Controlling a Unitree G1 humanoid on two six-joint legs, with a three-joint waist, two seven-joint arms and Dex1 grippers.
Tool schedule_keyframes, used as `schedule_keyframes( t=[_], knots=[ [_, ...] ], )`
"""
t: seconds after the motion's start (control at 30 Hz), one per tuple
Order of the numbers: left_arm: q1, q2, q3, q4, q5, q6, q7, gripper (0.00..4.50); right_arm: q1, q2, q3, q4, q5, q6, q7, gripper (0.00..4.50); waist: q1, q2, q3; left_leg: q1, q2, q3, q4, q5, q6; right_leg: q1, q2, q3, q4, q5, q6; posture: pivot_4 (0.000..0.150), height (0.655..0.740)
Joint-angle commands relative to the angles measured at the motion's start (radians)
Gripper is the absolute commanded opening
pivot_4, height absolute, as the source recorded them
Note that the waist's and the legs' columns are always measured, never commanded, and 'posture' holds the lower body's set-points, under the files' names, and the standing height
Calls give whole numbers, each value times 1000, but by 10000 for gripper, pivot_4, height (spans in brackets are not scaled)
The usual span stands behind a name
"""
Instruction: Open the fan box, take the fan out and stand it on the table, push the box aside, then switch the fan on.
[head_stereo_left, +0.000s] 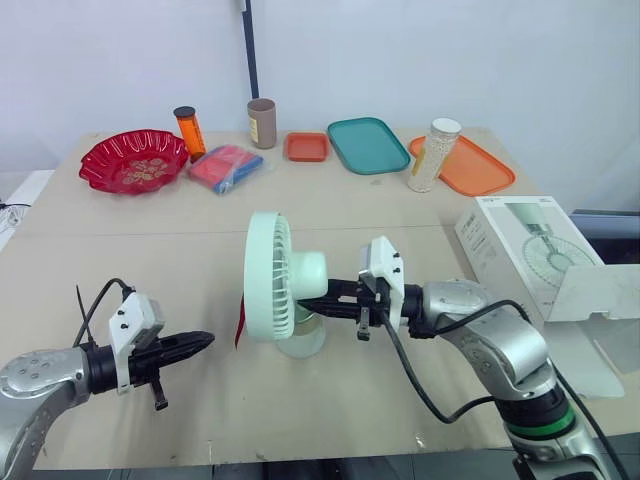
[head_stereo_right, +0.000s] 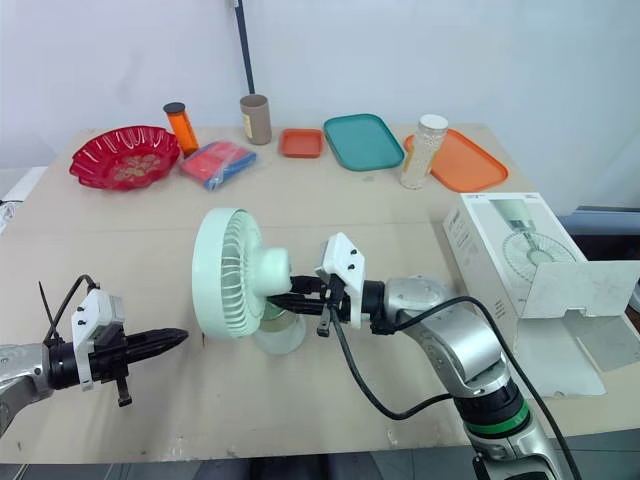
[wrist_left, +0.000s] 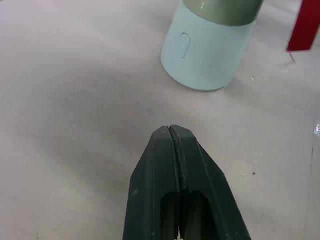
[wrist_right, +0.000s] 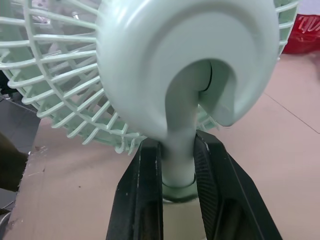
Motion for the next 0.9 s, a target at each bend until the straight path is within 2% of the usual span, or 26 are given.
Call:
schedule_keyframes(
  t=[0.03, 0.23, 0.4, 0.9],
  knots=[
    [-20, -4, -4, -26, -5, -12, 8, 595, -42, -6, -67, -48, 47, -8, 0, 3794, -1, 0, 0, 0, 0, 0, 0, 0, 0, 0, 0, 0, 0, 0, 0, 1500, 7382],
    [-37, -11, -24, -17, 1, -19, 8, 595, -33, -28, -94, -21, 46, -27, 22, 3794, 0, 0, 0, 0, 0, 0, 0, 0, 0, 0, 0, 0, 0, 0, 0, 1500, 7382],
    [-32, -18, -41, -26, 7, -28, 11, 595, 2, -50, -79, 52, -9, -125, 76, 3794, 0, 0, 0, 0, 0, 0, 0, 0, 0, 0, 0, 0, 0, 0, 0, 1500, 7382],
    [-8, -14, -24, -55, -2, -18, 23, 595, 13, -29, -66, 129, -38, -217, 103, 3794, 0, 0, 0, 0, 0, 0, 0, 0, 0, 0, 0, 0, 0, 0, 0, 1500, 7382]
  ],
)
